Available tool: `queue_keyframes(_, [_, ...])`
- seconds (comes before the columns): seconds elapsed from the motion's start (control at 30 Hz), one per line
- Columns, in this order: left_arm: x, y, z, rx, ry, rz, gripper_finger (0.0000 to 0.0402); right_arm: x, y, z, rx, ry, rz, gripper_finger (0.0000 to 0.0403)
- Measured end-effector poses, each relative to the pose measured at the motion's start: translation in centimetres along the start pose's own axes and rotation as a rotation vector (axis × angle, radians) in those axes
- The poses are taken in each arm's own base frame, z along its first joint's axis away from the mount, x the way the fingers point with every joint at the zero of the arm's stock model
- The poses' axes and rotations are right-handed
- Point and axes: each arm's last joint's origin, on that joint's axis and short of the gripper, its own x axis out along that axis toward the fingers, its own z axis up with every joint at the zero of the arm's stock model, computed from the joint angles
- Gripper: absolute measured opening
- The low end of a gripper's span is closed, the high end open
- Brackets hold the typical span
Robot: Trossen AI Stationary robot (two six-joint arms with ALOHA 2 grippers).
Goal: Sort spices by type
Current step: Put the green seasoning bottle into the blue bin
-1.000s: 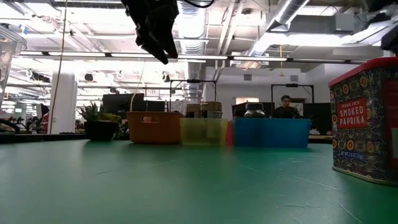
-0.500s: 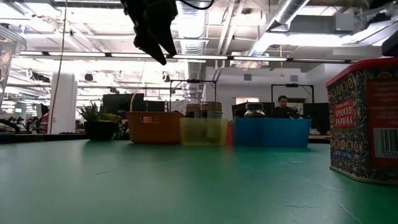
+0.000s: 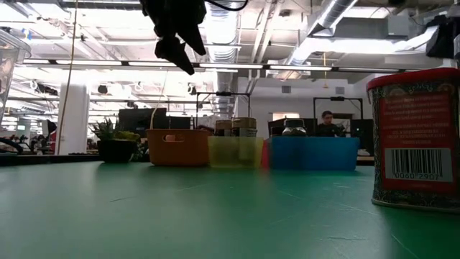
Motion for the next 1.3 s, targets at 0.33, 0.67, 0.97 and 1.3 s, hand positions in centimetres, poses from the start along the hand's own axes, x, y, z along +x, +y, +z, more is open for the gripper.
queue_keyframes(0.33, [0.0, 0.0, 0.1, 0.032, -0.008, 0.003, 0.0357, -0.5, -0.4, 1.8, 0.084, -0.032, 0.011, 0.0398])
queue_keyframes(0.67, [0.0, 0.1, 0.0, 0.061, -0.002, 0.018, 0.0357, -0.5, -1.1, 2.6, 0.214, -0.007, 0.007, 0.0379])
queue_keyframes(0.97, [0.0, 0.1, -0.2, 0.062, 0.017, 0.023, 0.0357, 0.2, -1.0, 1.8, 0.383, 0.006, 0.021, 0.0371])
queue_keyframes(1.3, [0.0, 0.1, -0.2, 0.064, 0.017, 0.023, 0.0357, 2.4, -2.2, 1.2, 0.406, 0.032, 0.026, 0.029])
